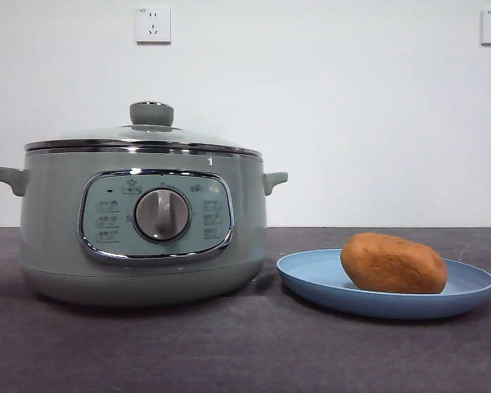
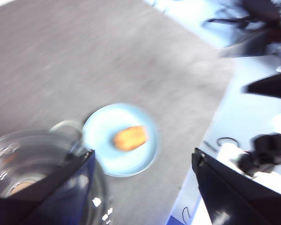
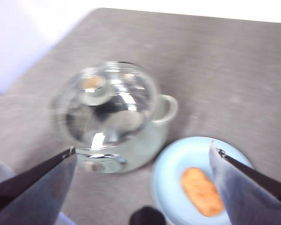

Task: Take the potato out from the steamer,put the potato on the plate,close the lid

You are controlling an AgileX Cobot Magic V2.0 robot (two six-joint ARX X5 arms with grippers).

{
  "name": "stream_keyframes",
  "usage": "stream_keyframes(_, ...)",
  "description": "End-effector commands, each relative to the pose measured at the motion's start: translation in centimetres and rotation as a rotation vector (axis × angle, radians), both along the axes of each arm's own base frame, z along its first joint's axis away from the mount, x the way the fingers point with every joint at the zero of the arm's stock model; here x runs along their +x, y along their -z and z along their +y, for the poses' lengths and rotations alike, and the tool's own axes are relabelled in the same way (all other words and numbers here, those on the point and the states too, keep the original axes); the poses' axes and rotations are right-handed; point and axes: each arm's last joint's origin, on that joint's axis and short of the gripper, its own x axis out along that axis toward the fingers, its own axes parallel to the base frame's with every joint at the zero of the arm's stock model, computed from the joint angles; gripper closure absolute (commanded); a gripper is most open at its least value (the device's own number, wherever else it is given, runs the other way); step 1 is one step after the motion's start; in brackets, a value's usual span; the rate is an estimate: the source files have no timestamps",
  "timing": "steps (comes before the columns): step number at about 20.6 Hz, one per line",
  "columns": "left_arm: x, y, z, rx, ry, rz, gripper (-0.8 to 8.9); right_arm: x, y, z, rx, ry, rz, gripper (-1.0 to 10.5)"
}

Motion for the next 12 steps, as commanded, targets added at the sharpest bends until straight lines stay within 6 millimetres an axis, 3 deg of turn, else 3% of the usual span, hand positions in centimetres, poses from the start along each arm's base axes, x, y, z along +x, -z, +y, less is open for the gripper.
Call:
stream_keyframes(1,-0.06,0.78,-0.41,0.038,0.032,0.05,4.74,-0.04,-0.11,0.02,-0.001,-0.011,-0.008,5.2)
stream_keyframes(3,-0.04,0.8,-0.4,0.052,0.022,0.042,6.81,-0.09,-0.02,0.0,-0.013,-0.016,-0.004,8.9)
stream_keyframes(4,-0.03,0.81,-0.39,0.059,0.022,0.033,8.49,-0.1,0.01,-0.01,-0.03,-0.026,-0.013,9.6)
stream_keyframes(5,-0.03,0.81,-0.4,0.064,0.025,0.026,8.16,-0.11,0.02,-0.01,-0.037,-0.029,-0.018,9.6)
stream_keyframes(12,-0.01,0.84,-0.43,0.085,0.001,0.017,8.17,-0.14,0.1,-0.04,-0.038,-0.022,-0.007,9.6)
